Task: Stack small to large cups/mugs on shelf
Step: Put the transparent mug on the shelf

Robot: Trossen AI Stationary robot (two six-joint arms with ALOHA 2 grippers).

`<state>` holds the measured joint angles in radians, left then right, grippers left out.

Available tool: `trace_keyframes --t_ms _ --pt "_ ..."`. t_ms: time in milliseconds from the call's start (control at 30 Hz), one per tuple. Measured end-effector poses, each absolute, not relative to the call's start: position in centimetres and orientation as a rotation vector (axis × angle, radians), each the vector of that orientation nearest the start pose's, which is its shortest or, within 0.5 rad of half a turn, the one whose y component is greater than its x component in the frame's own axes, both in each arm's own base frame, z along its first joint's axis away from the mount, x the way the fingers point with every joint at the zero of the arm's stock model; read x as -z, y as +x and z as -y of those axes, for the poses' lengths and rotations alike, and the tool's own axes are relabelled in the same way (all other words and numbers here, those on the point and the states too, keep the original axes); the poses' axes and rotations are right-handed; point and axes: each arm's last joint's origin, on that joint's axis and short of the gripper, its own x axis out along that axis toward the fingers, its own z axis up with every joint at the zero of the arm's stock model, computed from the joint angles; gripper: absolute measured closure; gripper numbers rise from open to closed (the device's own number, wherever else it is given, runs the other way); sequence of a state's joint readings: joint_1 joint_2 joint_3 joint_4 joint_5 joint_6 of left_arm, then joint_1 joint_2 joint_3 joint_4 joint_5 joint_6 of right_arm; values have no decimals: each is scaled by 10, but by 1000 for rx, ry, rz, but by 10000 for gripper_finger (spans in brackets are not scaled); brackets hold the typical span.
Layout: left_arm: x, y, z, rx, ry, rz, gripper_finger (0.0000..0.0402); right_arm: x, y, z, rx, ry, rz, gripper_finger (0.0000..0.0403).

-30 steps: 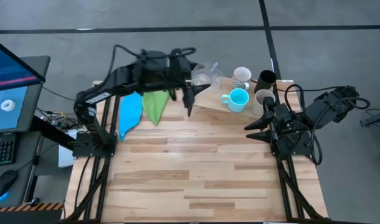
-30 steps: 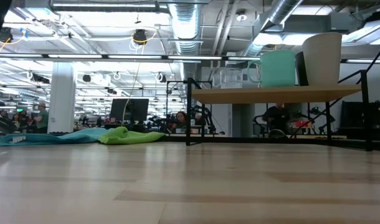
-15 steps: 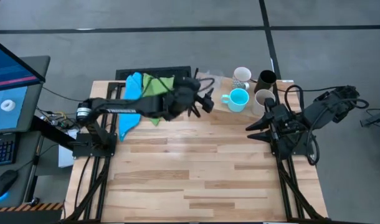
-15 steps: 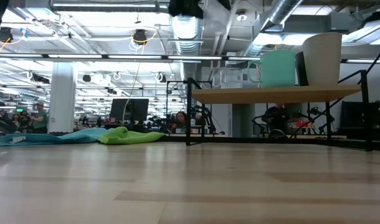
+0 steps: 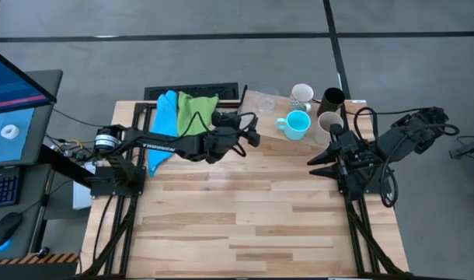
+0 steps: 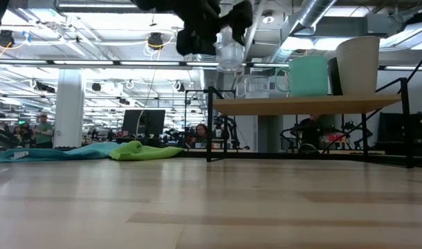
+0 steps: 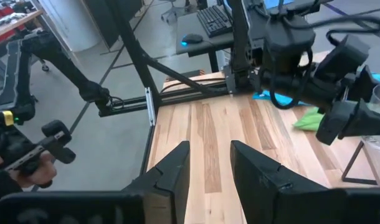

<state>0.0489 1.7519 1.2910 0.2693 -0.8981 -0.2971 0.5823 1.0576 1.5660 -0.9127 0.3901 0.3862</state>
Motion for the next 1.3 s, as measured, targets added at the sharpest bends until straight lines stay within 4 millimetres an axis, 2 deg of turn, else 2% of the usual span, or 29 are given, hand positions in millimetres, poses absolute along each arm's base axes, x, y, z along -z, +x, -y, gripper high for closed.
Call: trace_keyframes --t_ms 167,367,567,833,1133,1300 --pt "-281 394 -47 -980 -209 -32 82 -468 141 -80 -118 191 -388 267" --pt "-267 416 -50 -949 -137 -43 82 -468 141 -80 -117 191 -388 267" --pt "-261 422 -49 -1015 -163 -6 82 -468 142 -80 -124 200 -390 267" --pt "-231 434 -54 -1009 -215 -10 82 -468 141 -81 -141 203 -396 267" --pt "-227 453 -64 -1017 -177 -17 82 -468 141 -81 -165 211 -405 267" --pt "-227 454 -64 -1041 -196 -14 82 -467 141 -82 -171 215 -415 267"
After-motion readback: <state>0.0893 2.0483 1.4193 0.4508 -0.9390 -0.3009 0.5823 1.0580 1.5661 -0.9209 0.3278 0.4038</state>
